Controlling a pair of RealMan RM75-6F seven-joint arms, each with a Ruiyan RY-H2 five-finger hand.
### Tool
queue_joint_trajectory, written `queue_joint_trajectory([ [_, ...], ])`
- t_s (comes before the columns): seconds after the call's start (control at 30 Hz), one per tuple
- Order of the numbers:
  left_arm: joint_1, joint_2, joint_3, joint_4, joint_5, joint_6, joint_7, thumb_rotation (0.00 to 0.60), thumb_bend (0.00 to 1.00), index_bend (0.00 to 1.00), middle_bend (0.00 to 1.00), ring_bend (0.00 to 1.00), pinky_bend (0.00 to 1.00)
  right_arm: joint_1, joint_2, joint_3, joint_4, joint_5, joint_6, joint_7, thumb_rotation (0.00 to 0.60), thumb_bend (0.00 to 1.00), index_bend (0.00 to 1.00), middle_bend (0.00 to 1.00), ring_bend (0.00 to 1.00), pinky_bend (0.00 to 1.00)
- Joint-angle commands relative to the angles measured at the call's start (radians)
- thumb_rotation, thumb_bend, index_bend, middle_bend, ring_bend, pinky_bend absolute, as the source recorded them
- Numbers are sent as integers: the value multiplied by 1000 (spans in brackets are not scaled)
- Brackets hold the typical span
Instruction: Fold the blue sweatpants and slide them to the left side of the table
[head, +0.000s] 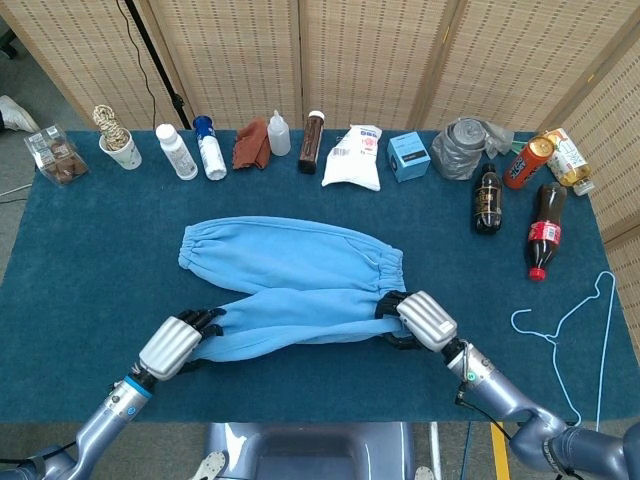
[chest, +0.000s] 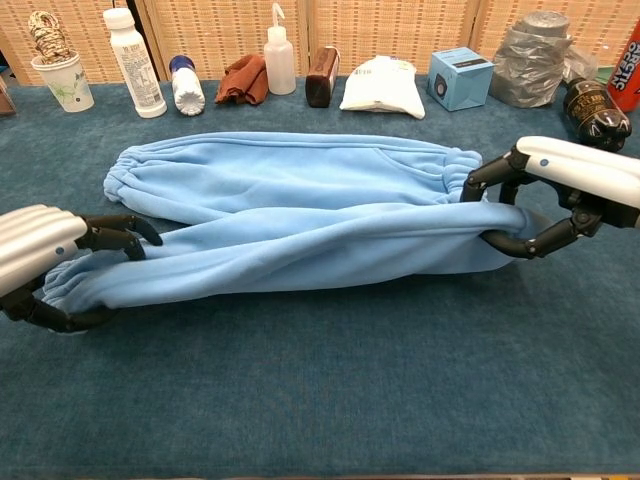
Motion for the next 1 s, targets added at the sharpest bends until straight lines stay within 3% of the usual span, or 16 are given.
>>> queue_joint_trajectory([
  [0.03,17,-43,-25,57,-13,70,-21,600,408,652,403,414,478,-3,5,-4,-4,-2,3,5,600,743,624,480,361,528],
  [0.17,20,-61,-42,77,-38,89,-26,600,446,789,479,479,530,-8,9,-6,-6,3,1,13,600,743,625,480,361,528],
  [0.37,1,-30,-82,27,-100,57,-18,600,447,809,499,506,532,-3,32,-1,-34,23,-19,65,600,743,626,481,361,528],
  [0.43,-6,-14,-95,-2,-121,41,-7,600,447,812,502,505,498,3,40,6,-44,31,-29,77,600,743,626,481,361,528],
  [0.6,-31,55,-141,-123,-216,-44,72,600,447,824,509,461,247,28,58,40,-67,67,-70,83,600,743,627,482,361,528],
  [0.7,-61,115,-201,-226,-324,-121,152,600,447,832,510,435,125,57,76,74,-92,120,-135,102,600,743,627,482,361,528],
  [1.0,-155,198,-291,-357,-595,-276,375,600,447,834,511,388,64,127,92,145,-96,237,-290,97,600,743,627,484,361,528],
])
